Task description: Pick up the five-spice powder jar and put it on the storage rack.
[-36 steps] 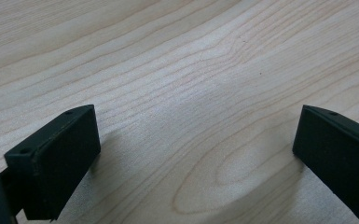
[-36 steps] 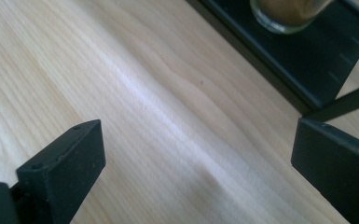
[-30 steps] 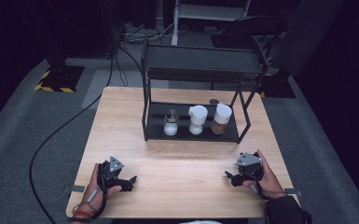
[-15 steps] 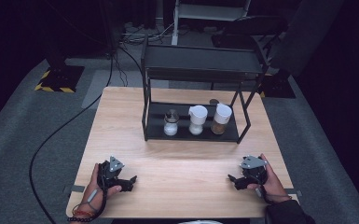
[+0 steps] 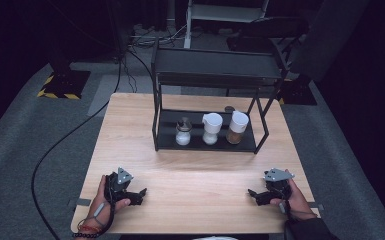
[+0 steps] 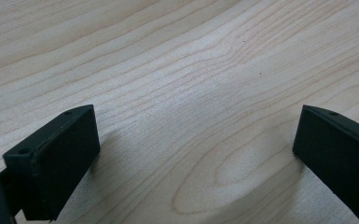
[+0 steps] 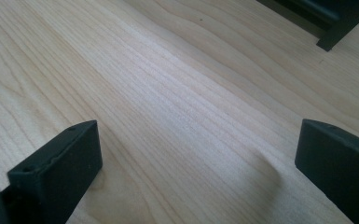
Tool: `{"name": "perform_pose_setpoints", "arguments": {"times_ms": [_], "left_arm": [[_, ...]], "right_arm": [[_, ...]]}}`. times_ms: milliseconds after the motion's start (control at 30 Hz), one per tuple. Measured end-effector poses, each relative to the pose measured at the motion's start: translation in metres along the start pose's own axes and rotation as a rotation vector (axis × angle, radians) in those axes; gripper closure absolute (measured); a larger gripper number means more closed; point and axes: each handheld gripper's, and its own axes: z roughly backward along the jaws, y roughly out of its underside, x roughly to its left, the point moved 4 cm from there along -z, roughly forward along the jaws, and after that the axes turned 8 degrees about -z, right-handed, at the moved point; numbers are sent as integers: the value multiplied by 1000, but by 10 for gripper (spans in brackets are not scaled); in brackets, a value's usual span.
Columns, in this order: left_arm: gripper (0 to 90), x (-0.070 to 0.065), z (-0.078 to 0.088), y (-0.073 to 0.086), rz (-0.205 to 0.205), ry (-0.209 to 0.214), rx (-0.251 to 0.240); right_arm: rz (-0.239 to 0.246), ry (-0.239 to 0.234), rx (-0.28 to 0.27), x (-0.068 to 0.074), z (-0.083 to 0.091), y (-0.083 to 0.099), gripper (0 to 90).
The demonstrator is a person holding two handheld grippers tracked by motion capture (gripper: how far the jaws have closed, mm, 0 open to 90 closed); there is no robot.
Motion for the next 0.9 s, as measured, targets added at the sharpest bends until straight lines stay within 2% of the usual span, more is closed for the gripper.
{"name": "perform_pose_setpoints", "arguments": {"times_ms": [533,900], "left_arm": [[6,0,0,0,0,-1,1],[6,0,0,0,0,0,2]], "right_arm": [[-86,-60,-5,-16,1,10,4],[-86,-64,-4,-17,1,10,2]]}}
